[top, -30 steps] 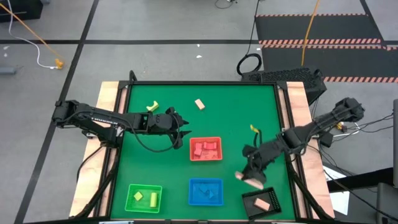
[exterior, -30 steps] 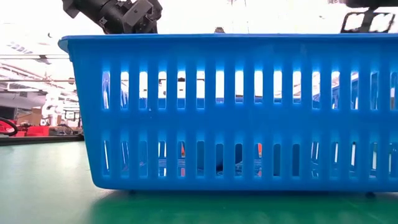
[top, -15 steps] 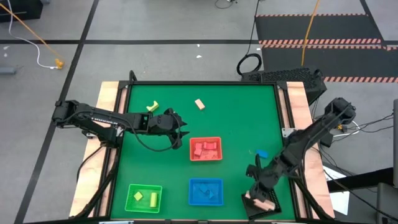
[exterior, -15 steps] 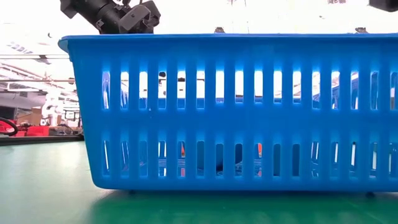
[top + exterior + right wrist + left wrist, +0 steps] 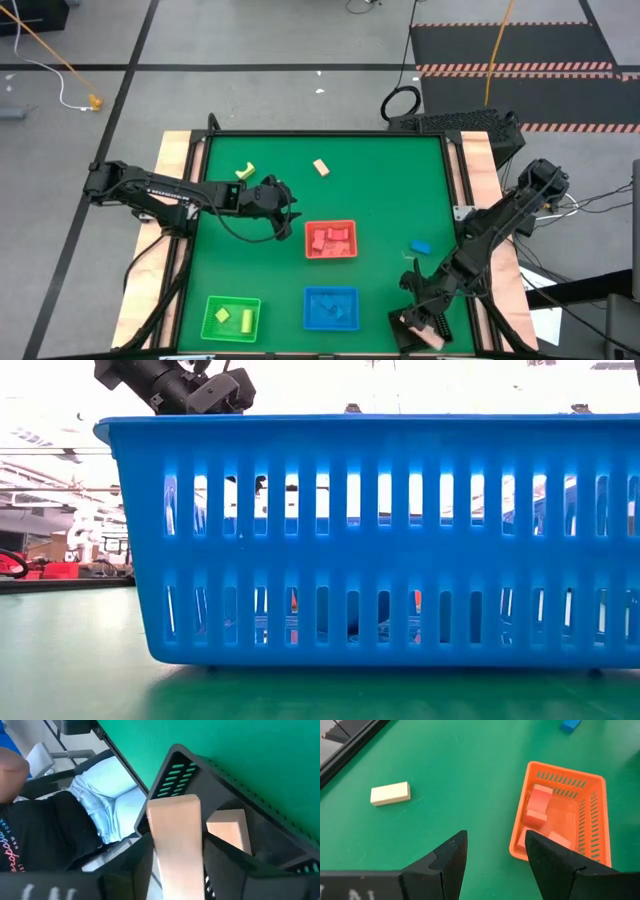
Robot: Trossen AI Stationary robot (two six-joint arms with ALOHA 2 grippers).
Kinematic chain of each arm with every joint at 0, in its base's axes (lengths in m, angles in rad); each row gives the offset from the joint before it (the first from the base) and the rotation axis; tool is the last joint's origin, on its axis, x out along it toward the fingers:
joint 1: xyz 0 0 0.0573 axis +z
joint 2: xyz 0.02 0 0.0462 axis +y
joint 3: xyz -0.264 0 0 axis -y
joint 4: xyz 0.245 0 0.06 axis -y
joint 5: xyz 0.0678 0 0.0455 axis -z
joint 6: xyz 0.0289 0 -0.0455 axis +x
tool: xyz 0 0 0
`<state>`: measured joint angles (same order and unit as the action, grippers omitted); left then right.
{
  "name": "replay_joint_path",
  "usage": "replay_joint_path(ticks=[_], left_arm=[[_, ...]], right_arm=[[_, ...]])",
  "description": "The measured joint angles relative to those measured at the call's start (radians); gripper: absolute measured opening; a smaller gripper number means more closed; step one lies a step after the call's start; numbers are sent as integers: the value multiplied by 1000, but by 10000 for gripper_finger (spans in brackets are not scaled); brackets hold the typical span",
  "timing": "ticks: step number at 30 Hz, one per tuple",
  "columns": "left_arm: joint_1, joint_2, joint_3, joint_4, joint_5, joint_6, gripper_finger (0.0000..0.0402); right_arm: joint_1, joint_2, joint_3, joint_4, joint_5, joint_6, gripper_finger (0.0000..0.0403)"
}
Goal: Sort & place blocks by color
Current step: Put the right brown block into the black bin, then put the blue block into the blue bin
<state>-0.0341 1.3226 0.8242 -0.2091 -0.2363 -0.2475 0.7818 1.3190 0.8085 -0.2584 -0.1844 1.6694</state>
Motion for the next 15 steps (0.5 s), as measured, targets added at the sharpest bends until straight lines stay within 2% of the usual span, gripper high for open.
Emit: replay_joint_path(ticks=[6,11,15], left_arm=[[0,0,0,-6,0,-2,202],[-1,0,0,-6,0,2,202],[-1,0,0,-6,0,6,202]], right_arm=[[-1,0,0,25,0,11,207],[-11,-19,0,109,6,-90,225],[-53,-45,0,117,149,-276,223]])
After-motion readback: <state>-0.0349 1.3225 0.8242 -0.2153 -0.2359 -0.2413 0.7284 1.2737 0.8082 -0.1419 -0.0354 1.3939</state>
